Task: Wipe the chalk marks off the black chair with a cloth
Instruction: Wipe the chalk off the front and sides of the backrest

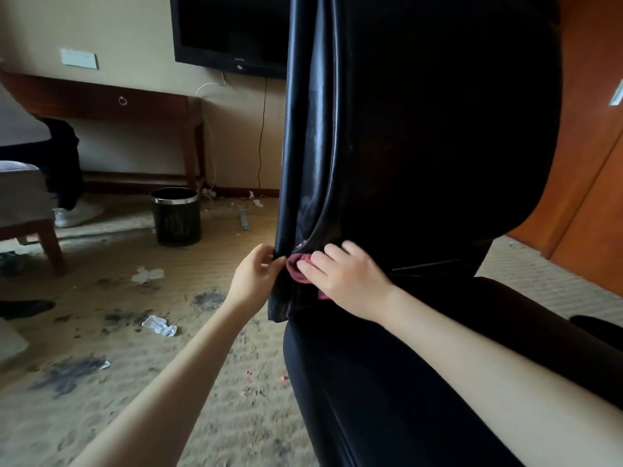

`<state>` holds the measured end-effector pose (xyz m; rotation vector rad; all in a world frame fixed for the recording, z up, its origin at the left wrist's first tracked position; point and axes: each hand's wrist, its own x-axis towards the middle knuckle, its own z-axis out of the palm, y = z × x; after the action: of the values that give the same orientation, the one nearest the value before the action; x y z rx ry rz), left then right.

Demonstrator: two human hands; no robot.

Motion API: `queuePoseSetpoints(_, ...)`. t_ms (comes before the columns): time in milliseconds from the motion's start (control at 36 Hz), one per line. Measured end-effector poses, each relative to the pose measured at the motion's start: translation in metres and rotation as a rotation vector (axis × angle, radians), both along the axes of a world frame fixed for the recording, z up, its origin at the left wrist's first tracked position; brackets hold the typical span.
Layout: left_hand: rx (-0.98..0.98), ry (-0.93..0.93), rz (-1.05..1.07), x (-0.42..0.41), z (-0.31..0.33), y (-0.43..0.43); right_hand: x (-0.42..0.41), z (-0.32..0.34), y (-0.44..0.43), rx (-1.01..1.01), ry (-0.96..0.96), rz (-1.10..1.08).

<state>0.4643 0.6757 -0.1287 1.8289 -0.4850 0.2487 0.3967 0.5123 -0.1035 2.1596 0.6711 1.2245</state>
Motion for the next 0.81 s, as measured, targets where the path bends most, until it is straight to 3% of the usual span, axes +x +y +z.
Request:
queuePoseSetpoints(139, 0.020, 0.017, -0.018, 0.002, 0.000, 0.002, -0.006, -0.029, 0.008, 0.121, 0.159, -0.115)
queuePoseSetpoints(306, -0.014, 0.038, -0.053, -0.002, -0.008, 0.003, -0.015, -0.029, 0.006, -0.082, 0.414, -0.267)
queuePoseSetpoints(472, -0.006, 0.074, -0.057, -0.001, -0.019, 0.008, -0.023, 0.014, 0.029, 0.014, 0.108, -0.029)
queuePoseSetpoints(611, 0.032, 0.095, -0.015, -0.005, -0.016, 0.002, -0.016, 0.041, 0.062, -0.013, 0.068, -0.356)
queuePoseSetpoints(694, 0.057, 0.090, 0.014, -0.005, -0.010, 0.000, -0.009, 0.040, 0.079, 0.045, 0.224, -0.577)
queuePoseSetpoints(806, 0.048, 0.064, 0.015, -0.007, -0.010, 0.000, -0.016, 0.044, 0.084, 0.011, 0.334, -0.682)
